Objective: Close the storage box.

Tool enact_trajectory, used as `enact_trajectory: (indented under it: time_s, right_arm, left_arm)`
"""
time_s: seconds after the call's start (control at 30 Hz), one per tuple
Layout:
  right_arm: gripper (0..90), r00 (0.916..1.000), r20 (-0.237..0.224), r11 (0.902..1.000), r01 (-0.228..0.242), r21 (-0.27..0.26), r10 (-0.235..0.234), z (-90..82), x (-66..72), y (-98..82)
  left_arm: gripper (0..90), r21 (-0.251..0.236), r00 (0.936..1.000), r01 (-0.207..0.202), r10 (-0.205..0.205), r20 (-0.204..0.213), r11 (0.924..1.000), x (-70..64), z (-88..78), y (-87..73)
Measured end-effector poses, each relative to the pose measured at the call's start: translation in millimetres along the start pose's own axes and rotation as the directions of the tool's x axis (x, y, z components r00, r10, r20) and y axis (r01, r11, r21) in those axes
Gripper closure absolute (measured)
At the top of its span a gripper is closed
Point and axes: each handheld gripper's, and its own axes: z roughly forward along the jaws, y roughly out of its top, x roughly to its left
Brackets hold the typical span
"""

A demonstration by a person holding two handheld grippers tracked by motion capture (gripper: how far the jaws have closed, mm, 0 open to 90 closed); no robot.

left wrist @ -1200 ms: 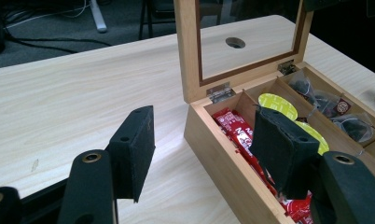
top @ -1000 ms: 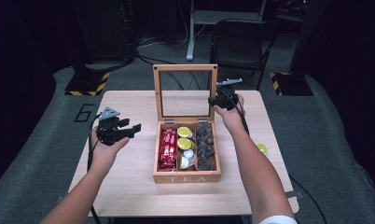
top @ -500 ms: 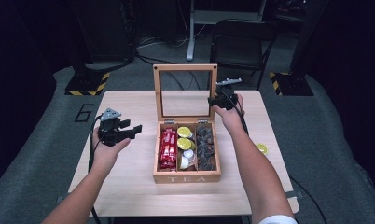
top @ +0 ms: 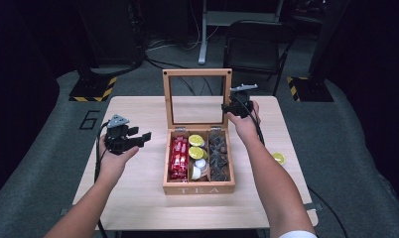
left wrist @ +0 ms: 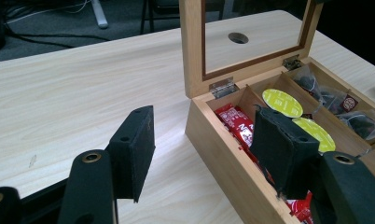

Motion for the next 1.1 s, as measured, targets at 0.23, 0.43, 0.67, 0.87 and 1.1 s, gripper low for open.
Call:
enact_trajectory:
  time_s: [0.23, 0.43, 0.67, 0.87, 1.1]
  right_arm:
    - [64.4, 1.0000, -0.002, 0.9998, -0.006, -0.020, 0.006, -8.8, 3.5, -5.0]
    - [64.6, 0.9997, 0.001, 0.9991, 0.026, -0.033, -0.026, -17.4, 6.9, -9.3]
    - [64.6, 0.9993, 0.013, 0.9987, 0.036, -0.037, -0.035, -27.5, 14.3, -14.8]
    - [64.5, 0.9972, 0.035, 0.9963, 0.068, -0.052, -0.067, -34.4, 20.6, -21.6]
    - [64.5, 0.9961, 0.036, 0.9947, 0.082, -0.062, -0.080, -40.4, 23.5, -28.3]
  left_arm:
    - [39.5, -0.001, 0.9997, -0.018, 0.018, 0.017, 0.9998, -8.7, 8.3, 7.0]
    - [39.5, -0.006, 0.9990, -0.026, 0.026, 0.036, 0.9996, -17.4, 15.9, 17.9]
    - [40.5, -0.012, 0.9966, -0.061, 0.062, 0.055, 0.9980, -25.3, 21.4, 35.3]
    - [42.3, -0.048, 0.9983, -0.039, 0.041, 0.041, 0.9981, -30.5, 25.5, 54.0]
    - [47.4, -0.077, 0.9986, -0.048, 0.050, 0.020, 0.9959, -39.1, 26.8, 73.2]
